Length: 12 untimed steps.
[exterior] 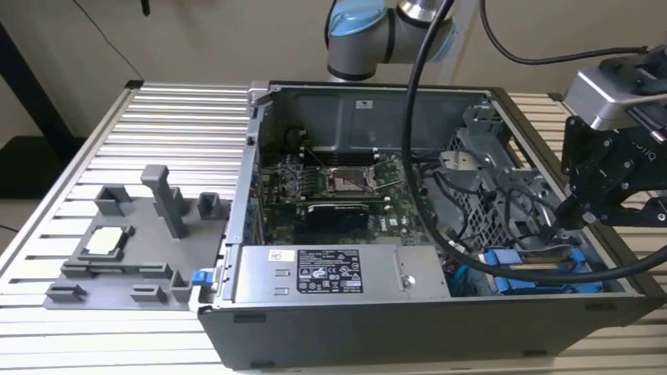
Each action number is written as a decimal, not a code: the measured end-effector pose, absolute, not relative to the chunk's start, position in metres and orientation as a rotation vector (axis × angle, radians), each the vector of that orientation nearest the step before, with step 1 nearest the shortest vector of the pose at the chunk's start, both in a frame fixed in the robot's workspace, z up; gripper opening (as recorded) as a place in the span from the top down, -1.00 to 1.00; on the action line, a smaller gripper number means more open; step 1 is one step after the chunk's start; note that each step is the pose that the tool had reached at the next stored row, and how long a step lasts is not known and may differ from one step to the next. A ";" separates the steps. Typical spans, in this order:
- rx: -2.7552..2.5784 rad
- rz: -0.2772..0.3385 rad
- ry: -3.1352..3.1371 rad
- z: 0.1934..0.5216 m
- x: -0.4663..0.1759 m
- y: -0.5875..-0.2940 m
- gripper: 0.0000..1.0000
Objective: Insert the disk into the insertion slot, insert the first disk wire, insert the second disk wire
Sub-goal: 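Insert the first disk wire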
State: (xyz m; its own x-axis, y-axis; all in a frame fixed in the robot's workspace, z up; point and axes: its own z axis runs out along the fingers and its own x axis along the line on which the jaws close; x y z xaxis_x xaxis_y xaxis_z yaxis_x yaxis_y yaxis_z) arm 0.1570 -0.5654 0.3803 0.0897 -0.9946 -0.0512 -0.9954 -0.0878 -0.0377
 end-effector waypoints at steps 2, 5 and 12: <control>-2.275 0.018 2.081 0.378 0.157 -0.565 0.62; -2.273 0.017 2.084 0.372 0.157 -0.565 0.62; -2.258 0.005 2.112 0.362 0.157 -0.565 0.62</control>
